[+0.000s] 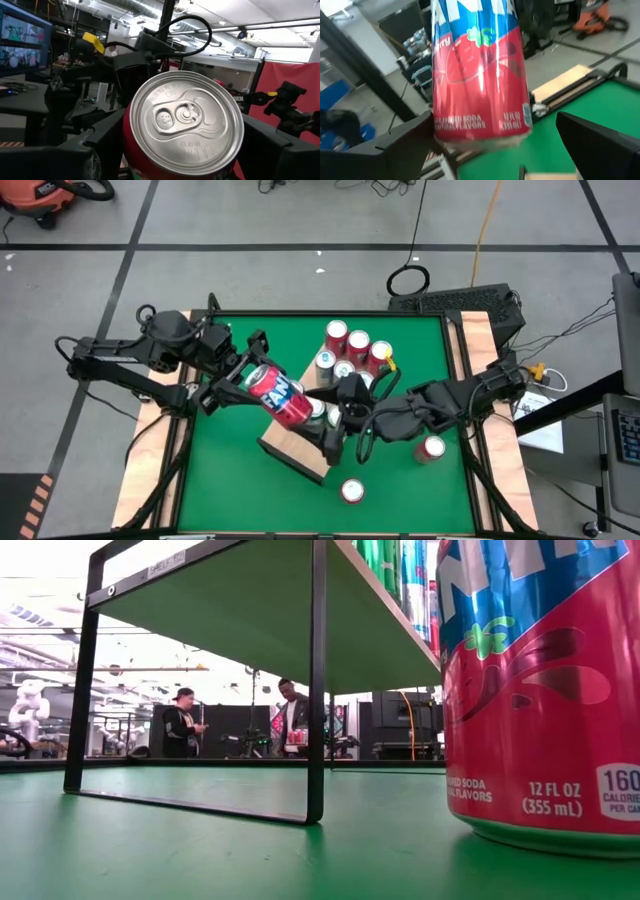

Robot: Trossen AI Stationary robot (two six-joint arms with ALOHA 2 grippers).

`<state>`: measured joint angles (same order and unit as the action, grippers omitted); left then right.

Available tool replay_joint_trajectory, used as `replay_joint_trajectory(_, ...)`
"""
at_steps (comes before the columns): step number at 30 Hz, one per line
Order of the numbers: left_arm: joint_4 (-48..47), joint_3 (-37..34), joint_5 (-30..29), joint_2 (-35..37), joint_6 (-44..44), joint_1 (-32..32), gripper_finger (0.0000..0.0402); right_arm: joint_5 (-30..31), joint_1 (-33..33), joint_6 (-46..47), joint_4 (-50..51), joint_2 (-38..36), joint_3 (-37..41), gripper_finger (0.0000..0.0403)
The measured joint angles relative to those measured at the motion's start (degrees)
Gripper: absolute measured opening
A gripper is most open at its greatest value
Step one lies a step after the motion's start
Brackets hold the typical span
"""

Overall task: Sort soda cans
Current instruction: Put the red soda can on the shelf

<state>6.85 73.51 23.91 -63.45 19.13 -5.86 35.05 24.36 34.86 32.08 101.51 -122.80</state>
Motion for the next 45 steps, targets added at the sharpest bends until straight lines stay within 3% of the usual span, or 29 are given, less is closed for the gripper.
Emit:
replay_joint_trajectory(8, 0.0, 0.2, -1.7, -2.5, 0.1, -1.5, 0.029, -6.4, -0.5, 2.8, 5.8, -1.3, 0.1, 0.04)
replay_joint_trajectory(22, -2.4, 0.3, -1.9, -4.1, -1.3, -1.7, 0.029, -6.9, 2.7, 10.8, 23.2, -5.9, 0.1, 0.04)
replay_joint_trajectory(31, -12.9, 0.3, -4.5, -4.9, -4.3, -2.1, 0.029, -9.4, 3.1, 12.0, 27.6, -6.4, 0.1, 0.04)
replay_joint_trajectory(45, -13.9, 0.2, -7.0, -11.7, -7.9, -7.1, 0.029, -9.7, 8.2, 17.9, 32.0, -7.1, 0.1, 0.04)
